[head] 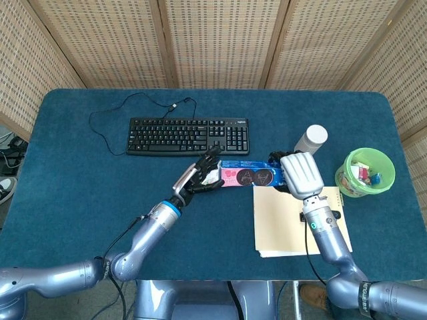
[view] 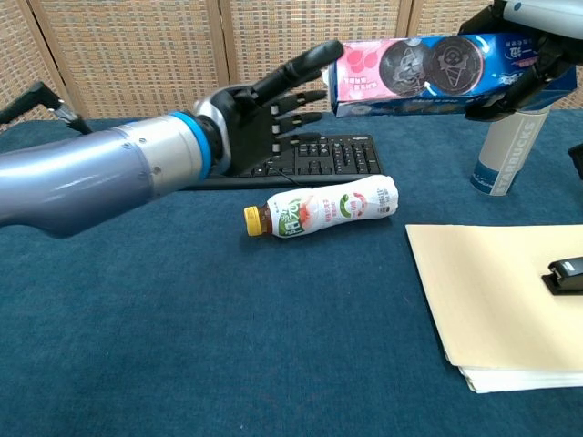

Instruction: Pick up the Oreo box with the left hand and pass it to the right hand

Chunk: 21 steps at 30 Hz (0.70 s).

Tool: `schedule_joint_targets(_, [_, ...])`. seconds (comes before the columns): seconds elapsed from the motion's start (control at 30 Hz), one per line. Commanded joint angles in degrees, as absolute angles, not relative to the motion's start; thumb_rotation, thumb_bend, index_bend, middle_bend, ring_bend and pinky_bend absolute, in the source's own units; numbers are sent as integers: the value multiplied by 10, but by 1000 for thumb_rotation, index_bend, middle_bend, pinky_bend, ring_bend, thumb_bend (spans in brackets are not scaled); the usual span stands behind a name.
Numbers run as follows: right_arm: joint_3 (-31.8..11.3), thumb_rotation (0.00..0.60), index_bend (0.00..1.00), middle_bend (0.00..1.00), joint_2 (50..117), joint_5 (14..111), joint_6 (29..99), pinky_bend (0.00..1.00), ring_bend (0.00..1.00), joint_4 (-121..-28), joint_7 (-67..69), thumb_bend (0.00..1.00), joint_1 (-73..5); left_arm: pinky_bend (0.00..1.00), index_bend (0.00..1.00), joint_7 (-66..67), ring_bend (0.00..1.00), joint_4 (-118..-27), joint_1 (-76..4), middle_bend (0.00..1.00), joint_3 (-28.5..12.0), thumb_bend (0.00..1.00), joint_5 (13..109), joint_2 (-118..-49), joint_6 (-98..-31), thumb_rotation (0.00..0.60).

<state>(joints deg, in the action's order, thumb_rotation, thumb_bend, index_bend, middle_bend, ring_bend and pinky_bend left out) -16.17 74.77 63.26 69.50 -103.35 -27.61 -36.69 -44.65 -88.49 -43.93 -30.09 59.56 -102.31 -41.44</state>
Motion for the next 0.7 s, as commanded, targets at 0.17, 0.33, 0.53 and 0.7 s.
schedule_joint_targets(0.17, [-148,600,729,638,749,630,707,805,744,-1034,-291,550,-359,0,0,-341,0,-944,-348,0,-250,0,715,-862,-507,514])
schedule_joint_targets(0.33, [-142,600,729,639,751,632,719,805,746,-1042,-300,550,-353,0,0,-136,0,-957,-274,0,-200,0,760,-741,-613,588])
schedule_joint_targets(0.53, [-137,600,729,640,755,643,731,805,746,-1052,-315,548,-352,0,0,66,0,-1006,-190,0,-148,0,738,-667,-724,600])
schedule_joint_targets(0.7, [-135,600,729,640,756,648,737,805,746,-1058,-324,546,-352,0,0,99,0,-1040,-152,0,-121,0,727,-643,-759,600])
